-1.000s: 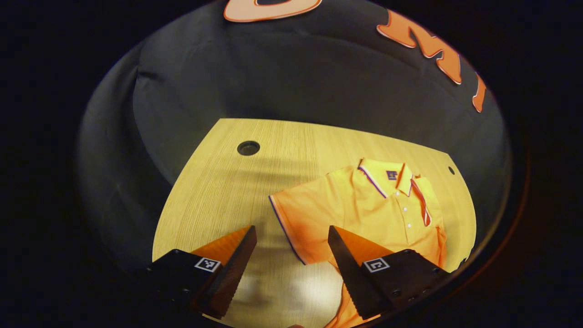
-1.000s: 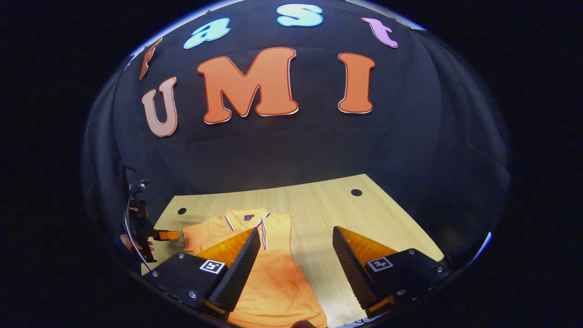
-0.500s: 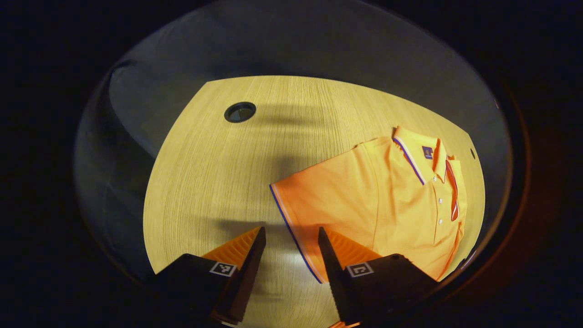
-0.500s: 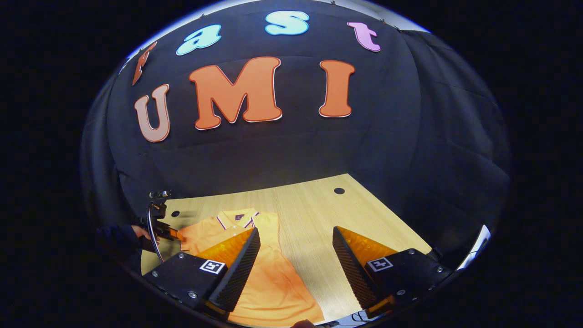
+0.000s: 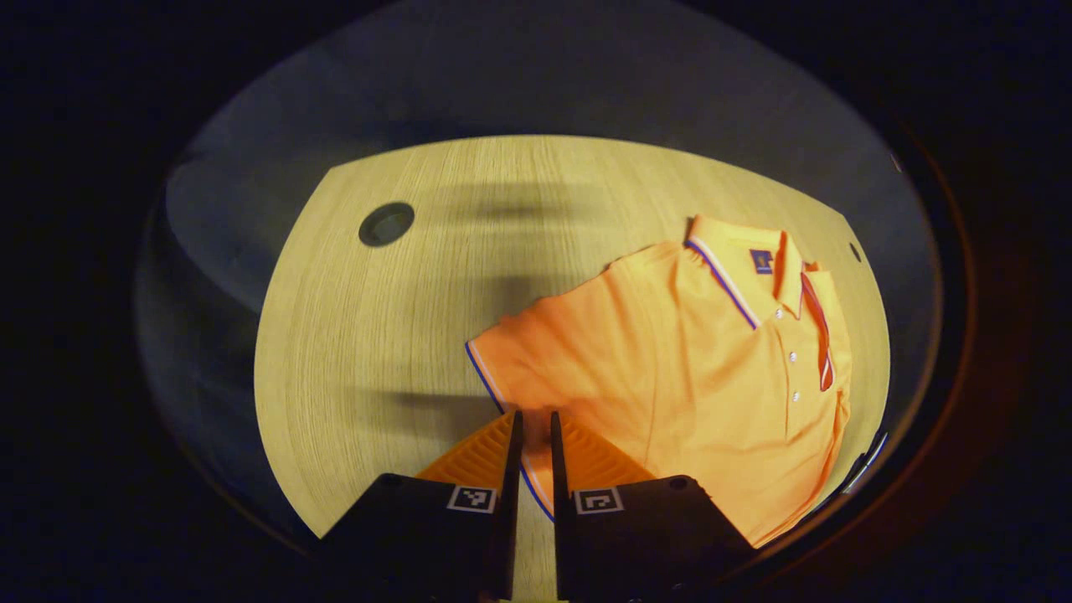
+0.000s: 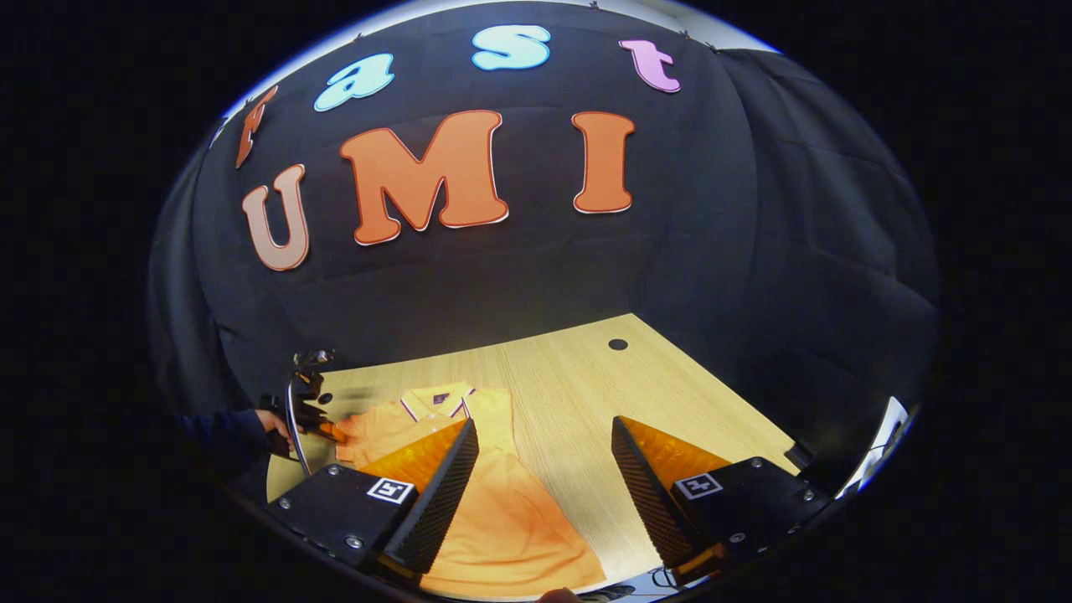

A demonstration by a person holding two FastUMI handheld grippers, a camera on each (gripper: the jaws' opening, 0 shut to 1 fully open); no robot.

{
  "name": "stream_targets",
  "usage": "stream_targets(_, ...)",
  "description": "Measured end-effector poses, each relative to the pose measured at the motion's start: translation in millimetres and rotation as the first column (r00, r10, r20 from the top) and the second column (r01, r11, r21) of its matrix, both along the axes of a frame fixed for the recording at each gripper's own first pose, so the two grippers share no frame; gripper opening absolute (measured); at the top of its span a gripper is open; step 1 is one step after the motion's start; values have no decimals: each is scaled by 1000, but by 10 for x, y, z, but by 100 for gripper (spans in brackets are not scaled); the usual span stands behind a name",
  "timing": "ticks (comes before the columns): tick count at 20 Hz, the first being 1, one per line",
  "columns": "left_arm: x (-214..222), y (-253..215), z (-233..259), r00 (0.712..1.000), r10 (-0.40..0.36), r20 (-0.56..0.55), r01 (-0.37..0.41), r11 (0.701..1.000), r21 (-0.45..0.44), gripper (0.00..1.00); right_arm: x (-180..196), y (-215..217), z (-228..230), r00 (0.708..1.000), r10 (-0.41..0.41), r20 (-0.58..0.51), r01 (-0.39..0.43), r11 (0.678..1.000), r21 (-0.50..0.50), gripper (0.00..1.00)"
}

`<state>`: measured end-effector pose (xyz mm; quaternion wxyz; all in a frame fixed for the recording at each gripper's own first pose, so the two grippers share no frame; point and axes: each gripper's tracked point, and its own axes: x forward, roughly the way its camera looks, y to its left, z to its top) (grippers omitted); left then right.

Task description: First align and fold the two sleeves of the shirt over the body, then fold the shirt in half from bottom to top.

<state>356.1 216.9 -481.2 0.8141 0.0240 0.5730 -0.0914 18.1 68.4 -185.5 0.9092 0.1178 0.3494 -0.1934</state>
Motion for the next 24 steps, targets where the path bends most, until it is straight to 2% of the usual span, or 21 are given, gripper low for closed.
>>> stream_targets(4,103,-583,495,981,-147,130,158,984,-81,14,-42,48,-60,1000,-30,-1,30,999,35,97)
stream_targets(6,123,-726,617,966,-203,160,215,975,-61,14,-65,97,-83,999,-33,-5,33,998,46,97)
stream_targets(7,99,-785,615,966,-208,153,220,973,-64,14,-88,127,-88,1000,-30,-8,31,998,46,97)
stream_targets(8,58,-723,516,970,-212,122,217,976,-29,14,-97,157,-92,1000,-21,-13,21,999,45,97)
stream_targets(10,108,-445,364,983,-151,102,148,988,41,10,-147,169,-95,1000,0,-24,1,1000,31,97)
stream_targets(13,57,53,105,998,-55,32,51,992,112,69,-232,146,-106,999,12,-48,-10,999,41,97)
stream_targets(15,6,181,-105,1000,-1,-21,4,994,105,66,-212,78,-112,999,-8,-45,10,999,36,98)
stream_targets(18,-94,116,-298,996,18,-89,-13,998,54,67,-213,152,-116,999,-18,-37,21,998,67,98)
stream_targets(20,-111,89,-313,995,27,-95,-23,999,45,64,-262,97,-162,998,-33,-59,36,998,54,97)
stream_targets(23,-65,1,-335,999,2,-53,-2,1000,2,11,-252,121,-152,998,-50,-48,54,996,65,97)
stream_targets(24,-26,-12,-362,999,1,-40,-1,1000,-16,11,-270,127,-165,997,-55,-47,58,996,71,98)
